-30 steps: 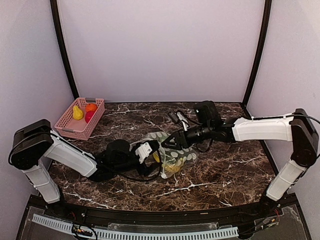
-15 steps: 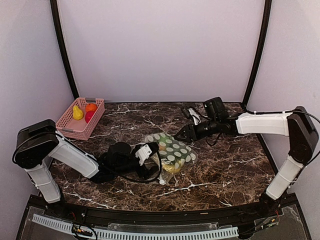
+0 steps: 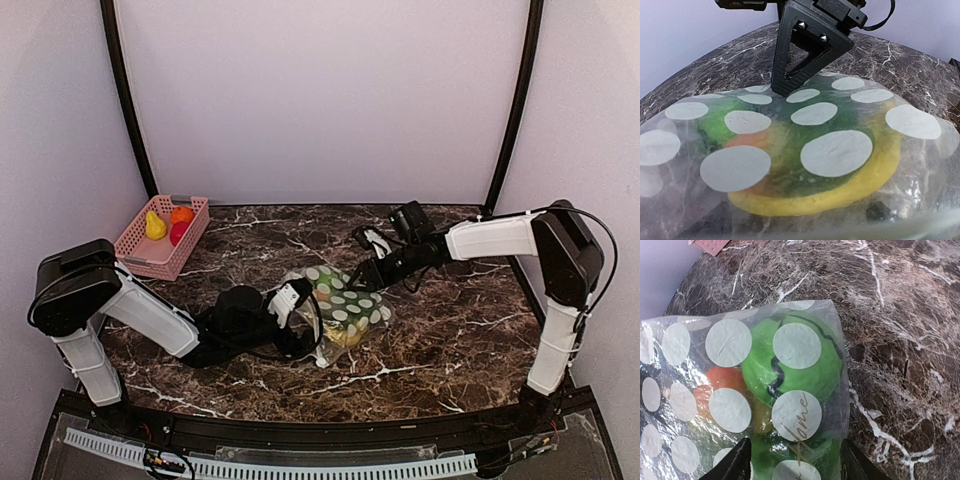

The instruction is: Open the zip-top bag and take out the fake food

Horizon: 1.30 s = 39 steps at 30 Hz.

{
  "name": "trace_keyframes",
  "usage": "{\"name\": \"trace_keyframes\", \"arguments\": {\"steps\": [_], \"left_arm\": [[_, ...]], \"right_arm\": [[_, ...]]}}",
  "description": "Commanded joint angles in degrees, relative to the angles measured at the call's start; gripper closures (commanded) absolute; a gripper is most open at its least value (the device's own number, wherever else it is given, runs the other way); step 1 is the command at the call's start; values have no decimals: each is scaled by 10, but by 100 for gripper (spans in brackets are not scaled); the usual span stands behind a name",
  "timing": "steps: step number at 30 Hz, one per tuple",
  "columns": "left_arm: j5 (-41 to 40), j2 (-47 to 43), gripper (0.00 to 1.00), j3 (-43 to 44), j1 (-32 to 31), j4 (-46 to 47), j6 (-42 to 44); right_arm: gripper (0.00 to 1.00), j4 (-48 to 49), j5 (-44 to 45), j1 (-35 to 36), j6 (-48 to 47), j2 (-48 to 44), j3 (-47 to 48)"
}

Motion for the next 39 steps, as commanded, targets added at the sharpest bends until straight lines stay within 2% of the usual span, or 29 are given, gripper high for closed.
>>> {"name": "trace_keyframes", "arguments": {"steps": [1, 10, 19, 26, 29, 39], "left_arm": [[-11, 13, 8, -7, 5, 9, -79], [16, -9, 12, 0, 11, -43, -276], [48, -39, 14, -29, 10, -16, -422], [88, -6, 15, 6, 10, -21, -476], [107, 18, 17, 15, 9, 13, -509], [147, 85, 21, 71, 9, 45, -541]], "right_arm": [[51, -4, -42, -4, -10, 31, 17], [100, 40, -68, -5, 10, 4, -47], [100, 113, -72, -14, 56, -64, -112], [100, 164, -99, -14, 83, -88, -145], [100, 180, -111, -13, 90, -93, -159], [100, 215, -136, 15, 96, -83, -174]]}}
